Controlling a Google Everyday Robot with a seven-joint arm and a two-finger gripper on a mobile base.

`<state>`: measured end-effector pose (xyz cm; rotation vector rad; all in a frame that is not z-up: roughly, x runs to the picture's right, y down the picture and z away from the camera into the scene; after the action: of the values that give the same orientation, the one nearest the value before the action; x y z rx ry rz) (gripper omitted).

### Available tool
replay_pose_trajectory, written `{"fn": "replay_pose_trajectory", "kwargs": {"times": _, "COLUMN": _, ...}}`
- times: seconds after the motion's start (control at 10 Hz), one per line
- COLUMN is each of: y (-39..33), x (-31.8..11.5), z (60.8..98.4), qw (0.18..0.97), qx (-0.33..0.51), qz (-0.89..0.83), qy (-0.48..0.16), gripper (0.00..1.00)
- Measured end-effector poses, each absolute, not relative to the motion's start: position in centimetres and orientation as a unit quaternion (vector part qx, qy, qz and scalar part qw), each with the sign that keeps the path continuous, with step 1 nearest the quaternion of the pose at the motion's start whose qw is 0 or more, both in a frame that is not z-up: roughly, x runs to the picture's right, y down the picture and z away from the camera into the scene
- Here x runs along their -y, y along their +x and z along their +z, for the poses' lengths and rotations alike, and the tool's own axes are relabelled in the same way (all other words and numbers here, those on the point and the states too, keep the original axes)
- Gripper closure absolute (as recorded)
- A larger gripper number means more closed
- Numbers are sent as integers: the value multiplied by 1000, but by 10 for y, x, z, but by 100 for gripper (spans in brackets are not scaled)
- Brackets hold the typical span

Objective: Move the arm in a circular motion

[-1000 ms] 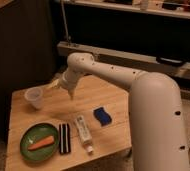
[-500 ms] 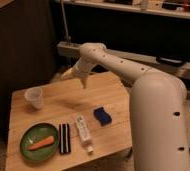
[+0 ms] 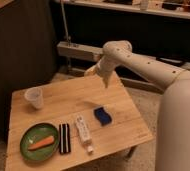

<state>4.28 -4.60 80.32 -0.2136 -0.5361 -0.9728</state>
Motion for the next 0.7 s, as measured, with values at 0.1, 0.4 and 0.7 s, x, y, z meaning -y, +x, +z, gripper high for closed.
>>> {"fn": "replay_pose_trajectory", "kwargs": {"times": 0.1, "y": 55, "x": 32, "z": 789, "qw": 852, "qx": 246, "qz": -451, "qy": -105, "gripper": 20}}
{"fn": "replay_pose_trajectory", "kwargs": {"times": 0.4, "y": 43, "x": -17, "z": 747, "qw": 862, "qx": 242, "qz": -431, "qy": -111, "gripper": 20}}
{"fn": "replay_pose_trajectory", "kwargs": {"times": 0.7, "y": -3, "x": -63, "z": 697, "qw": 858, "qx": 262, "qz": -426, "qy": -117, "gripper": 20}}
